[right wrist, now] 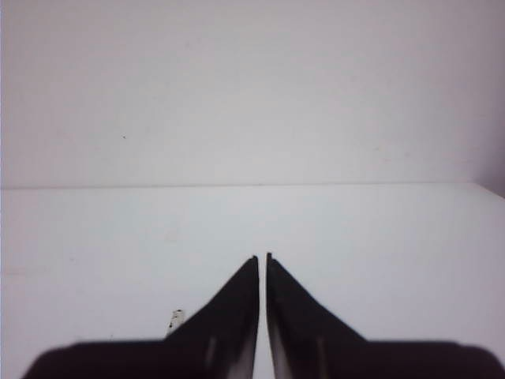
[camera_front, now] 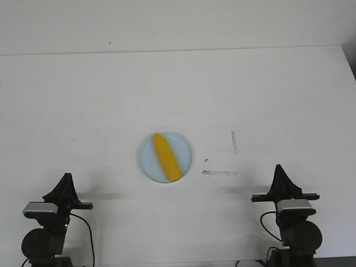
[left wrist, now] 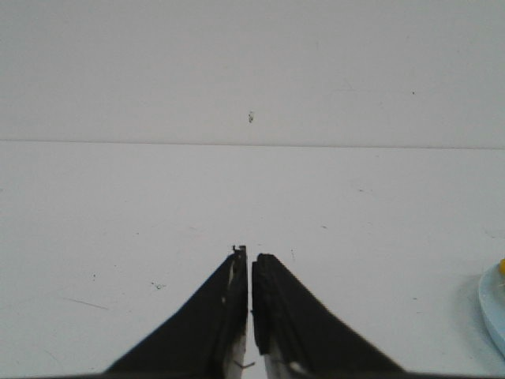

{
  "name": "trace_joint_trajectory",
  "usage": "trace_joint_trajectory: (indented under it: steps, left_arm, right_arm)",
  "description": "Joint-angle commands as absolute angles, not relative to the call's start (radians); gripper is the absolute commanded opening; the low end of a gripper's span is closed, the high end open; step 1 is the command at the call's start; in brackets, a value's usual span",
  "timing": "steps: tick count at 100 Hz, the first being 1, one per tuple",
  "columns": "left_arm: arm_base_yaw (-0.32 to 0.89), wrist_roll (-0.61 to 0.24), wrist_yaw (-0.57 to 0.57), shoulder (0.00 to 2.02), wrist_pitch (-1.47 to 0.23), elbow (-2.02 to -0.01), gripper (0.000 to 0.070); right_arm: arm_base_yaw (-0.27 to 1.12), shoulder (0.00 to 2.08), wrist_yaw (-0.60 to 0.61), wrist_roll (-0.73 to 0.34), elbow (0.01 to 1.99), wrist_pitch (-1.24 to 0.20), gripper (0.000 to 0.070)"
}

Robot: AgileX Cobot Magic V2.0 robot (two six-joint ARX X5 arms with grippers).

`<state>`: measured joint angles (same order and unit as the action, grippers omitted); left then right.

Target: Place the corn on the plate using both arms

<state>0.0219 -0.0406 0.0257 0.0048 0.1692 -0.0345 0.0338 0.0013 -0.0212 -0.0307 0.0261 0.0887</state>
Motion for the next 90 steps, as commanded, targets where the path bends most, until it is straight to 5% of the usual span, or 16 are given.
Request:
trace_joint_trajectory:
  steps: [1, 90]
  left_arm:
    - [0.02, -0.042, 0.027, 0.003, 0.181, -0.013, 0.0001]
    - [0.02, -0.042, 0.027, 0.003, 0.181, -0.013, 0.0001]
  right_arm:
    - [0.035, 0.001, -0.016, -0.036, 0.013, 0.1, 0.0015]
    - [0.036, 0.001, 0.003, -0.036, 0.013, 0.075, 0.0015]
